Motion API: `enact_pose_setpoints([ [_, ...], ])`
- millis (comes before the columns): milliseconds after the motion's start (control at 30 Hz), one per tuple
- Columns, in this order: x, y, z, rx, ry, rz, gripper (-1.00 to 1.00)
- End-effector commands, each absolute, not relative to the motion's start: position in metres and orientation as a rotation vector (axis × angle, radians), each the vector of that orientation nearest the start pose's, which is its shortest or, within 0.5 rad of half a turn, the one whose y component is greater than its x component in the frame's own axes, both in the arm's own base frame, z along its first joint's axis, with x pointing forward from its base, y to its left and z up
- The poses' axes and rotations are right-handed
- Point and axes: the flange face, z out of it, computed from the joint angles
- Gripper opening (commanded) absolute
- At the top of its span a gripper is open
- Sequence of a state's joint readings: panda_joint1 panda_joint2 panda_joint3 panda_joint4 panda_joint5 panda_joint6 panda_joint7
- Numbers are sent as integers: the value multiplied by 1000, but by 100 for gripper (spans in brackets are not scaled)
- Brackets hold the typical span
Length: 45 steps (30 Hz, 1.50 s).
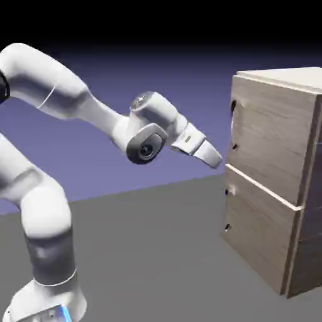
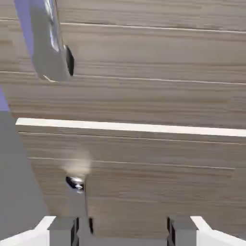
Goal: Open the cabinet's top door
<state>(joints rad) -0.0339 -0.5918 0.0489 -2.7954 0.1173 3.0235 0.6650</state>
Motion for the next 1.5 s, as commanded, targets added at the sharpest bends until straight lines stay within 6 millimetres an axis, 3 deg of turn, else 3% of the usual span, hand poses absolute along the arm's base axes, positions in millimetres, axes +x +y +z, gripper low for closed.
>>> enact_pose_setpoints([
  [0,388,-5,476,-2440,984,-1075,0],
  [367,378,-21,520,-2305,1044,-1170,0],
  [733,366,-17,545,-2173,1037,-1273,0],
  [1100,363,3,550,-2049,979,-1392,0],
  [1467,375,32,535,-1934,897,-1530,0],
])
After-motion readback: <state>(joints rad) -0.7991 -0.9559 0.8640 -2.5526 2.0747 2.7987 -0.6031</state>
